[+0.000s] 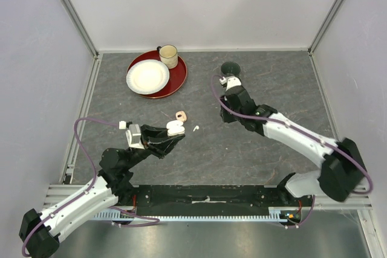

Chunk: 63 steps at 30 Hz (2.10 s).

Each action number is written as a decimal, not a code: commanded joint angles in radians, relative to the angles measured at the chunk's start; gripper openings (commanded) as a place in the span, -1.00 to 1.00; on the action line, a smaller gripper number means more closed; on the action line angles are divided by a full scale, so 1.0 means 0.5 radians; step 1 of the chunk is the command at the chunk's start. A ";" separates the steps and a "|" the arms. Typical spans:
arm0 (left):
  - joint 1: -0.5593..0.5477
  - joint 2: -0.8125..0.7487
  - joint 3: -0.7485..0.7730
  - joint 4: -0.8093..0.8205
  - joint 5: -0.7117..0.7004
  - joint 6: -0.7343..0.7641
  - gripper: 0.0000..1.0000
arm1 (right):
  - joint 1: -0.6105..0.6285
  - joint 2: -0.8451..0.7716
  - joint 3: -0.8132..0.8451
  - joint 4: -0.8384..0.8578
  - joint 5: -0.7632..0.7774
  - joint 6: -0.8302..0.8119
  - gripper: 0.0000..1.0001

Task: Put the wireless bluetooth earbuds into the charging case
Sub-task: Pick up the earbud from the center of the board, then place the earbud in the charging case.

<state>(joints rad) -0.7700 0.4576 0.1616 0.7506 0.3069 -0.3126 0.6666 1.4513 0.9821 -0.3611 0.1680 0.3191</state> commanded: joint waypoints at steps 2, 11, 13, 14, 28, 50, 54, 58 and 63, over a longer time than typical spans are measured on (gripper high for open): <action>-0.009 0.054 0.033 0.149 -0.163 -0.089 -0.95 | 0.271 -0.475 0.018 0.295 0.418 0.144 -0.99; -0.006 0.195 0.017 0.355 -0.215 -0.182 -0.95 | 0.737 -1.000 -0.087 0.774 0.826 0.043 -1.00; -0.009 0.223 0.024 0.376 -0.206 -0.166 -0.95 | 0.878 -1.028 -0.081 0.872 0.922 -0.003 -1.00; -0.006 0.232 0.027 0.404 -0.194 -0.157 -0.95 | 0.918 -1.031 -0.077 0.906 0.934 -0.058 -1.00; -0.009 0.288 0.113 0.361 0.122 0.070 -0.95 | 1.449 -0.783 -0.065 1.455 1.023 -0.356 -1.00; -0.009 0.241 0.152 0.358 0.172 0.147 -0.95 | 1.538 -0.654 -0.068 1.394 0.860 -0.371 -1.00; -0.009 0.223 0.155 0.355 0.169 0.147 -0.95 | 1.554 -0.642 -0.077 1.382 0.897 -0.387 -1.00; -0.009 0.208 0.155 0.355 0.169 0.147 -0.95 | 1.557 -0.632 -0.084 1.357 0.934 -0.399 -1.00; -0.009 0.202 0.152 0.349 0.175 0.150 -0.95 | 1.566 -0.626 -0.105 1.354 0.965 -0.411 -1.00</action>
<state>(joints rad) -0.7700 0.5663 0.1993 0.8883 0.3801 -0.2756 1.4395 1.1328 0.9409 0.3157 0.6258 0.1322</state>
